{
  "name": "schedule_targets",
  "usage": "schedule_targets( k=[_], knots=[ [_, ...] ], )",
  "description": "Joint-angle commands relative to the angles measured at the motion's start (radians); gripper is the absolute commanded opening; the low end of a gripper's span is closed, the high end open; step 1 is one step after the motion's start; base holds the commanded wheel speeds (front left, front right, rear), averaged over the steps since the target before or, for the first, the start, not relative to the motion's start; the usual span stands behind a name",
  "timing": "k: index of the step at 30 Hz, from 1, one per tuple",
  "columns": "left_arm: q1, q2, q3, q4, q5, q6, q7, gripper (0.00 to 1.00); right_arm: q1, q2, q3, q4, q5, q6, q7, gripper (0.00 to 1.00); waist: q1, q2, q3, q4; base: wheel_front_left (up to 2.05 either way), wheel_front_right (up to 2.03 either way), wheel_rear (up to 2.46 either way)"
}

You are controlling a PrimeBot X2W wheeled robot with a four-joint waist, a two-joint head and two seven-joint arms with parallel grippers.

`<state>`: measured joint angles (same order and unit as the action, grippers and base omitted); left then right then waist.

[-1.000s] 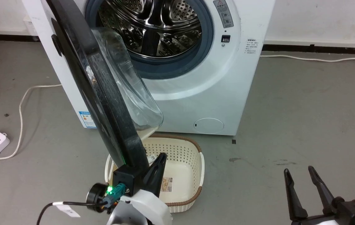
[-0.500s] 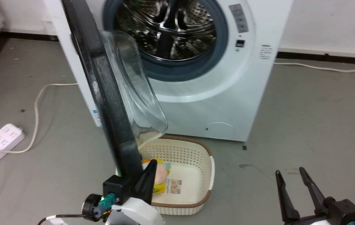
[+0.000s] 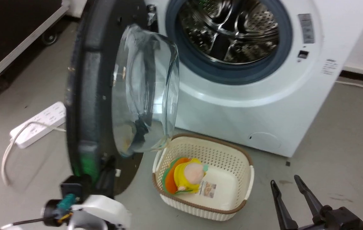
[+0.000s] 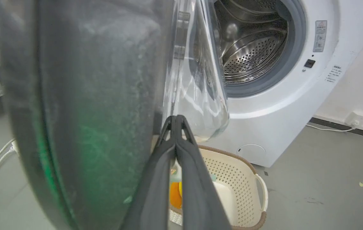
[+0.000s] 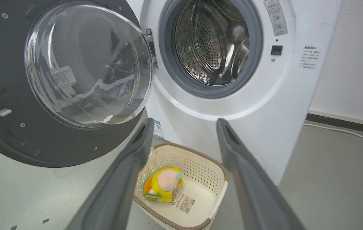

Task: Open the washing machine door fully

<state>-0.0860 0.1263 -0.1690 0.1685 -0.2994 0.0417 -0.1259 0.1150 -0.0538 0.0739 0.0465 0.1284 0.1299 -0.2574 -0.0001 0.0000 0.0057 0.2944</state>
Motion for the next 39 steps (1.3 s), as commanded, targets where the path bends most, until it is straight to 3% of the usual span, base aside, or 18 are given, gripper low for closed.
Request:
schedule_targets(
  k=[1, 12, 14, 15, 25, 32, 39],
  knots=[
    [-0.018, 0.021, 0.025, -0.001, -0.012, 0.007, -0.009, 0.00, -0.001, 0.004, -0.003, -0.007, -0.011, 0.001, -0.004, 1.00, 0.0001, 0.0000, 0.039, 0.035, 0.00, 0.00, 0.00],
    [-0.142, 0.148, 0.158, 0.069, -0.067, 0.002, -0.017, 0.00, -0.058, -0.008, 0.018, -0.020, -0.095, 0.001, -0.004, 1.00, 0.0001, 0.0000, 0.220, 0.079, 0.00, 0.00, 0.00],
    [-0.170, 0.183, 0.190, 0.092, -0.073, 0.006, -0.021, 0.00, -0.068, -0.020, 0.014, -0.025, -0.100, 0.001, -0.004, 1.00, 0.0001, 0.0000, 0.251, 0.074, 0.00, 0.00, 0.00],
    [-0.220, 0.232, 0.234, 0.133, -0.087, 0.006, -0.028, 0.00, -0.075, -0.040, 0.000, -0.027, -0.101, 0.001, -0.004, 1.00, 0.0001, 0.0000, 0.289, 0.071, 0.00, 0.00, 0.00],
    [-0.436, 0.399, 0.340, 0.332, -0.150, -0.039, -0.029, 0.00, -0.106, -0.109, -0.024, -0.067, -0.105, 0.001, 0.011, 1.00, 0.0001, 0.0000, 0.408, 0.052, 0.00, 0.00, 0.00],
    [-0.543, 0.453, 0.340, 0.491, -0.151, -0.077, -0.078, 0.00, -0.109, -0.110, -0.068, -0.084, -0.109, 0.001, 0.029, 1.00, 0.0001, 0.0000, 0.425, 0.044, 0.00, 0.00, 0.00],
    [-0.568, 0.445, 0.318, 0.568, -0.124, -0.099, -0.126, 0.00, -0.121, -0.087, -0.106, -0.073, -0.106, 0.001, 0.026, 1.00, 0.0001, 0.0000, 0.392, 0.038, 0.00, 0.00, 0.00]
  ],
)
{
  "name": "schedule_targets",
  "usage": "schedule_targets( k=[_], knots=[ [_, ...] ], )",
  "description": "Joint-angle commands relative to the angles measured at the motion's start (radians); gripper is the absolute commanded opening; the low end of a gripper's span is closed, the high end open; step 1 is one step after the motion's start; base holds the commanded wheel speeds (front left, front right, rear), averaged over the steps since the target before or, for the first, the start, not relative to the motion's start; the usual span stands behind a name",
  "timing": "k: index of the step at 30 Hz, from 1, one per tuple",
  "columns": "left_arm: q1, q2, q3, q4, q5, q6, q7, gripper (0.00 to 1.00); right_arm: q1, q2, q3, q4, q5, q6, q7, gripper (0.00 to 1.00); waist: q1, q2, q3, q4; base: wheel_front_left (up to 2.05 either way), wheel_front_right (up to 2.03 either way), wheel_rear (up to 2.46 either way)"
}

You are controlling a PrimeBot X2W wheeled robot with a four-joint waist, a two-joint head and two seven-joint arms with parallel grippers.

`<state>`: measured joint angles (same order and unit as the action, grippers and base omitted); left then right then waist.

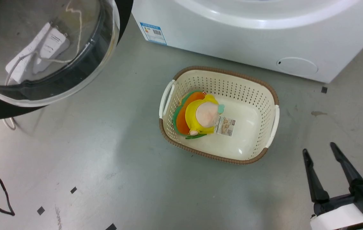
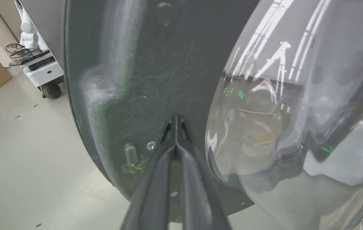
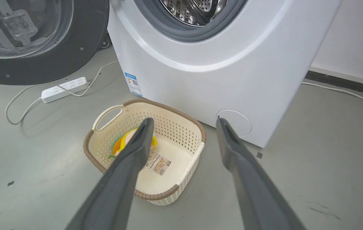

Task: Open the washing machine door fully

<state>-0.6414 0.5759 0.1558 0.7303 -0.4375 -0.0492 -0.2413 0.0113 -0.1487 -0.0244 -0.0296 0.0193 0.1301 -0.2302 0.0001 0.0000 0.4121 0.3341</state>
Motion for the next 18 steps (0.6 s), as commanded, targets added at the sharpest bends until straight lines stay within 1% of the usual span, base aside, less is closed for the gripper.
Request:
schedule_targets(
  k=[1, 5, 6, 7, 8, 11, 14, 18],
  knots=[
    [-0.013, -0.004, -0.007, 0.006, 0.014, -0.008, -0.010, 0.00, -0.017, 0.008, -0.007, 0.003, 0.003, 0.001, -0.002, 1.00, -0.0001, 0.0000, -0.014, -0.001, 0.00, 0.00, 0.00],
    [0.013, -0.023, -0.035, -0.019, 0.054, -0.020, -0.019, 0.00, -0.025, 0.026, -0.024, 0.021, 0.001, 0.001, -0.010, 1.00, -0.0001, 0.0000, -0.063, -0.010, 0.00, 0.00, 0.00],
    [0.023, -0.031, -0.042, -0.043, 0.067, -0.023, -0.019, 0.00, -0.027, 0.032, -0.029, 0.027, 0.001, 0.001, -0.013, 1.00, -0.0001, 0.0000, -0.082, -0.014, 0.00, 0.00, 0.00],
    [0.053, -0.049, -0.045, -0.103, 0.085, -0.029, -0.020, 0.00, -0.032, 0.044, -0.040, 0.036, 0.000, 0.001, -0.019, 1.00, -0.0001, 0.0000, -0.119, -0.023, 0.00, 0.00, 0.00],
    [0.053, -0.049, -0.045, -0.103, 0.085, -0.029, -0.020, 0.00, -0.032, 0.044, -0.040, 0.036, 0.000, 0.001, -0.019, 1.00, -0.0001, 0.0000, -0.119, -0.023, 0.00, 0.00, 0.00],
    [0.115, -0.097, -0.058, -0.202, 0.106, -0.038, -0.020, 0.00, -0.038, 0.065, -0.066, 0.049, -0.004, 0.001, -0.026, 1.00, -0.0001, 0.0000, -0.181, -0.040, 0.00, 0.00, 0.00],
    [0.186, -0.171, -0.072, -0.292, 0.086, -0.053, -0.020, 0.00, -0.041, 0.083, -0.107, 0.058, -0.011, 0.001, -0.030, 1.00, -0.0001, 0.0000, -0.240, -0.061, 0.00, 0.00, 0.00],
    [0.284, -0.232, -0.102, -0.406, 0.106, -0.057, -0.020, 0.00, -0.044, 0.094, -0.128, 0.045, -0.027, 0.001, -0.031, 1.00, -0.0001, 0.0000, -0.305, -0.094, 0.00, 0.00, 0.00]
  ],
)
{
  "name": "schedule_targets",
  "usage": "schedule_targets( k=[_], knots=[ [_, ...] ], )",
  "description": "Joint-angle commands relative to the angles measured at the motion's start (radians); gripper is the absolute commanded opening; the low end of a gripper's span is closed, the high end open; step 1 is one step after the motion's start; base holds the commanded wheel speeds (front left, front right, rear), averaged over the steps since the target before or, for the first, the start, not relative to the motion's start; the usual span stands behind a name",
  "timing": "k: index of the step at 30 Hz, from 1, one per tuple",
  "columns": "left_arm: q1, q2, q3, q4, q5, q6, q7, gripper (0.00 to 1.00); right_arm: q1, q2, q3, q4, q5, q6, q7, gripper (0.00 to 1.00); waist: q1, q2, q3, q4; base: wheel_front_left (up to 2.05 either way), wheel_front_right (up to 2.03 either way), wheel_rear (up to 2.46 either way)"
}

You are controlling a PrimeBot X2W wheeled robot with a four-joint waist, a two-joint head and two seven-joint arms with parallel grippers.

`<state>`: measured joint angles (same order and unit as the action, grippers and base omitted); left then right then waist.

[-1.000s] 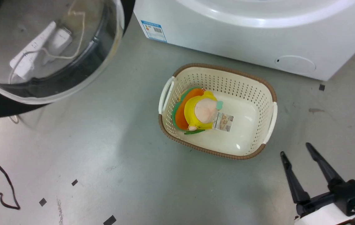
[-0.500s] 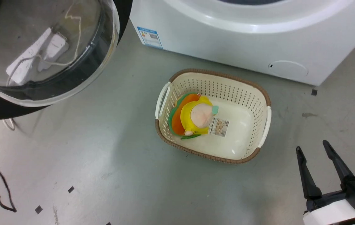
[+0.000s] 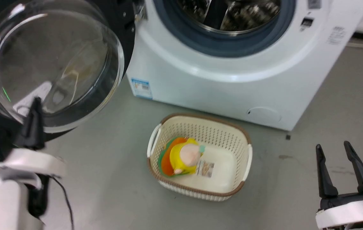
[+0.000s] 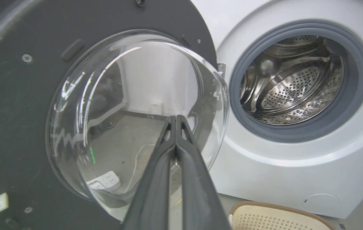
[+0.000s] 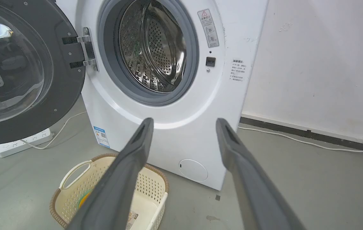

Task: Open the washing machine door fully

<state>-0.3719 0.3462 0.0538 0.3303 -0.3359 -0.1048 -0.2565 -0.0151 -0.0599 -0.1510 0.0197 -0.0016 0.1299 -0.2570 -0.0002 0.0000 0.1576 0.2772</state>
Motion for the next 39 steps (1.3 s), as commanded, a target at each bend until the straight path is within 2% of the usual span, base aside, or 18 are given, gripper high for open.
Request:
schedule_targets(
  k=[1, 7, 15, 22, 23, 24, 39],
  knots=[
    [0.041, -0.019, -0.010, -0.030, 0.010, -0.001, -0.005, 0.00, -0.017, 0.007, 0.000, -0.010, -0.009, 0.001, -0.004, 1.00, 0.0002, 0.0000, -0.065, -0.047, 0.00, 0.00, 0.00],
    [0.205, -0.096, -0.043, -0.153, 0.035, 0.021, -0.005, 0.00, 0.010, 0.009, 0.018, -0.019, 0.011, 0.001, -0.005, 1.00, 0.0002, 0.0000, -0.138, -0.111, 0.00, 0.00, 0.00],
    [0.367, -0.203, -0.106, -0.247, 0.093, 0.054, -0.005, 0.00, 0.065, 0.010, 0.022, 0.012, 0.078, 0.001, -0.005, 1.00, 0.0002, 0.0000, -0.172, -0.165, 0.00, 0.00, 0.00],
    [0.426, -0.243, -0.137, -0.250, 0.158, 0.055, -0.005, 0.00, 0.102, 0.010, 0.036, 0.029, 0.097, 0.001, -0.005, 1.00, 0.0002, 0.0000, -0.178, -0.189, 0.00, 0.00, 0.00],
    [0.429, -0.246, -0.137, -0.248, 0.167, 0.057, -0.005, 0.36, 0.105, 0.010, 0.037, 0.031, 0.098, 0.001, -0.005, 1.00, 0.0002, 0.0000, -0.178, -0.191, 0.00, 0.00, 0.00],
    [0.431, -0.247, -0.138, -0.245, 0.179, 0.061, -0.005, 1.00, 0.106, 0.010, 0.039, 0.032, 0.099, 0.001, -0.005, 1.00, 0.0002, 0.0000, -0.178, -0.193, 0.00, 0.00, 0.00],
    [0.425, -0.268, -0.122, -0.201, 0.215, 0.069, -0.005, 1.00, 0.109, 0.010, 0.049, 0.057, 0.094, 0.001, -0.005, 1.00, 0.0002, 0.0000, -0.177, -0.196, 0.00, 0.00, 0.00]
  ],
)
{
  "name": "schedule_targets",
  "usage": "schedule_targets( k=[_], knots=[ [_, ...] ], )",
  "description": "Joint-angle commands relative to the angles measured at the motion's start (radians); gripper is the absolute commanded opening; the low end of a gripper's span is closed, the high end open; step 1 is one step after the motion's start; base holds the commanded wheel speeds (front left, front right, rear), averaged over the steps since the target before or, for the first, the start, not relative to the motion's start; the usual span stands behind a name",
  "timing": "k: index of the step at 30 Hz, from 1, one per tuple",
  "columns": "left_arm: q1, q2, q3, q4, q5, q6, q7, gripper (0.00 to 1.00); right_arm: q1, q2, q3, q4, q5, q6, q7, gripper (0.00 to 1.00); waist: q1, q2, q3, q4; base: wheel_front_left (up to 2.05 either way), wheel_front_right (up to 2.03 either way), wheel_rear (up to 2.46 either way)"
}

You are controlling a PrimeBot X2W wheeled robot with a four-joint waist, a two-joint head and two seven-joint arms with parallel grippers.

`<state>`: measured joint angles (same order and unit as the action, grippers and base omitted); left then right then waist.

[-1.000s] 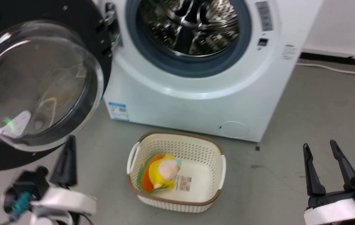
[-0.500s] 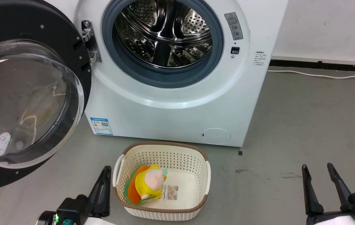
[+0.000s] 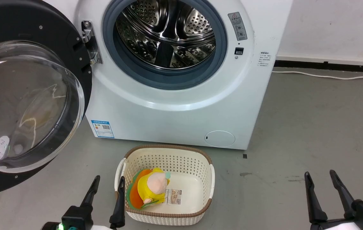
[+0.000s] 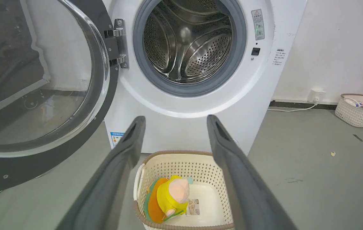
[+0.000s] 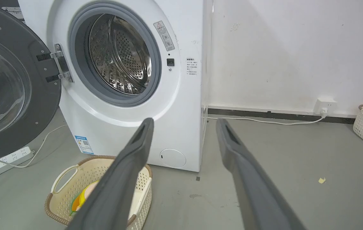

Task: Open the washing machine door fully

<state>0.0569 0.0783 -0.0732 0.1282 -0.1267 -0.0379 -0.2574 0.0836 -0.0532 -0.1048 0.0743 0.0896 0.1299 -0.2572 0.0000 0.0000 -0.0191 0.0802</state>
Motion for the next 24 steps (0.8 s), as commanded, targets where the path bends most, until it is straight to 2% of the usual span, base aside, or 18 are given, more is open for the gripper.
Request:
schedule_targets(
  k=[1, 24],
  knots=[
    [-0.005, -0.001, 0.007, 0.001, 0.008, 0.001, -0.004, 1.00, 0.011, 0.003, 0.005, 0.003, 0.001, 0.001, -0.004, 1.00, 0.0000, 0.0000, 0.000, 0.002, 0.00, 0.00, 0.00],
    [-0.017, -0.002, -0.004, 0.045, 0.050, 0.002, -0.004, 1.00, 0.010, 0.003, 0.007, 0.006, 0.012, 0.001, -0.005, 1.00, 0.0000, 0.0000, -0.002, 0.014, 0.00, 0.00, 0.00]
  ],
)
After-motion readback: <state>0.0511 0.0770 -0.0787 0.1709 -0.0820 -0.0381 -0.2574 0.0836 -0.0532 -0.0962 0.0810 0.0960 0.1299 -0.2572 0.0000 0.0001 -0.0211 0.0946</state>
